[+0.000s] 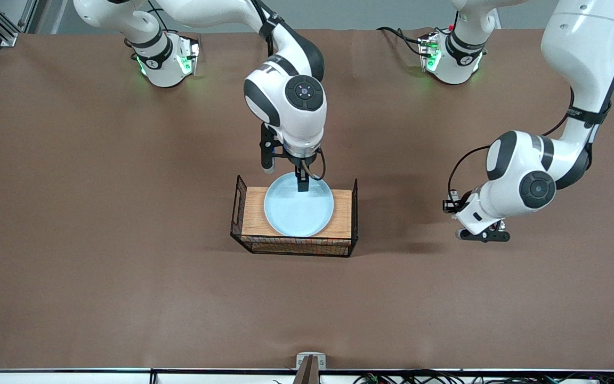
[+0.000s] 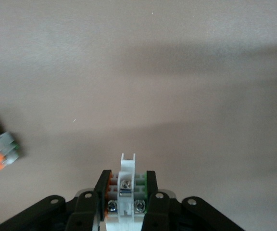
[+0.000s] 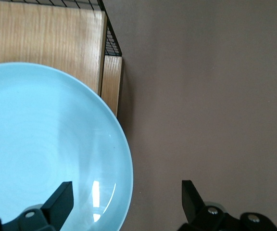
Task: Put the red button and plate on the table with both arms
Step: 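Lower the button to the table while the right gripper grips the plate rim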
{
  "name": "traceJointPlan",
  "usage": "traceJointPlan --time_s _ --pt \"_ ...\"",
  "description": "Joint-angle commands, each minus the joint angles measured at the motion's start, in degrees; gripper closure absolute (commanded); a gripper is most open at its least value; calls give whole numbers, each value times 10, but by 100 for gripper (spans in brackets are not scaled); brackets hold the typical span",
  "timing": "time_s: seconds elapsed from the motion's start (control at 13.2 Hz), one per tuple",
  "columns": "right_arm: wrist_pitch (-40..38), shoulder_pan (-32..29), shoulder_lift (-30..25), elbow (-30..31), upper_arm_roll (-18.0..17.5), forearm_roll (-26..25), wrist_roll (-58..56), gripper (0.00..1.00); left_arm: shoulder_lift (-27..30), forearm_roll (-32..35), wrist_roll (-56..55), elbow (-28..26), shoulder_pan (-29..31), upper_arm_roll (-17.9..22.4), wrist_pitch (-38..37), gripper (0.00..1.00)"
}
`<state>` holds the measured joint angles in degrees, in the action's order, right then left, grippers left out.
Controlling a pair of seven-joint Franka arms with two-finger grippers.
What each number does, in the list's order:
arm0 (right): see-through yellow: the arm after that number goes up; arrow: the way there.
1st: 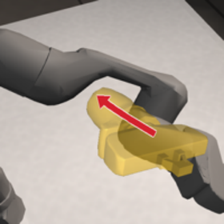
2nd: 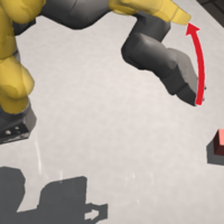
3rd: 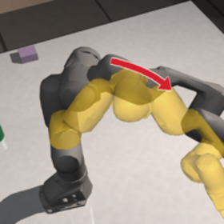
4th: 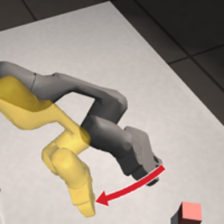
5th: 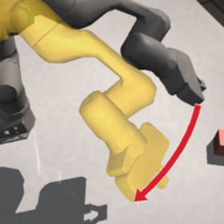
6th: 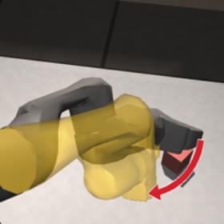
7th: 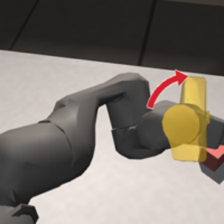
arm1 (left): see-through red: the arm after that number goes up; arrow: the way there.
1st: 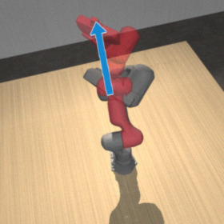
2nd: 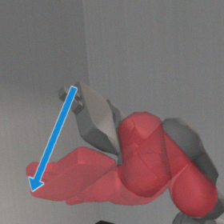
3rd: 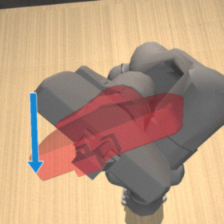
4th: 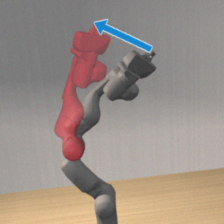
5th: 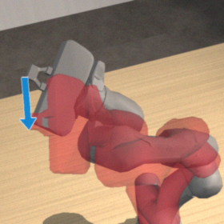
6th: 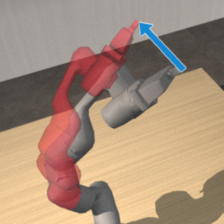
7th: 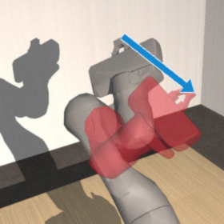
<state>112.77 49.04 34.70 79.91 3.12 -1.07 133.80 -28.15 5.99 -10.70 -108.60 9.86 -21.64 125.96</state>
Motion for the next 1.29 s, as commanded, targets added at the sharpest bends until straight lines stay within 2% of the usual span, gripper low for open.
traceJointPlan --time_s 0.0,0.15,0.38,0.53,0.61,0.68,0.76,0.84,0.91,0.99,1.14,1.22 --pt "0 4 14 -17 2 -10 22 1 -25 45 -3 5 4 -2 31 83" --pt "-1 4 14 -17 2 -10 22 2 -53 81 -17 6 5 -2 66 83" --pt "-2 6 14 -16 2 -9 23 4 -67 121 -46 6 5 -1 74 82" --pt "-1 7 14 -16 2 -16 17 15 -77 121 -47 7 5 -1 76 82" --pt "-2 10 14 -16 2 -36 15 27 -81 122 -47 7 5 -1 78 82" --pt "-1 11 14 -16 2 -45 12 37 -81 122 -47 8 5 -1 79 74" --pt "-1 10 15 -16 1 -45 13 47 -81 122 -47 8 5 -1 79 53" --pt "-1 10 15 -16 1 -45 12 59 -81 125 -47 8 5 -1 80 28" --pt "-1 10 15 -16 1 -45 12 70 -80 131 -46 8 6 -1 80 10" --pt "-1 10 15 -16 2 -44 12 79 -75 133 -46 9 6 -1 79 1" --pt "-1 11 15 -16 1 -44 16 95 -58 134 -47 9 7 -2 78 1" --pt "-1 14 15 -17 1 -44 17 97 -48 134 -47 10 9 -2 77 1"
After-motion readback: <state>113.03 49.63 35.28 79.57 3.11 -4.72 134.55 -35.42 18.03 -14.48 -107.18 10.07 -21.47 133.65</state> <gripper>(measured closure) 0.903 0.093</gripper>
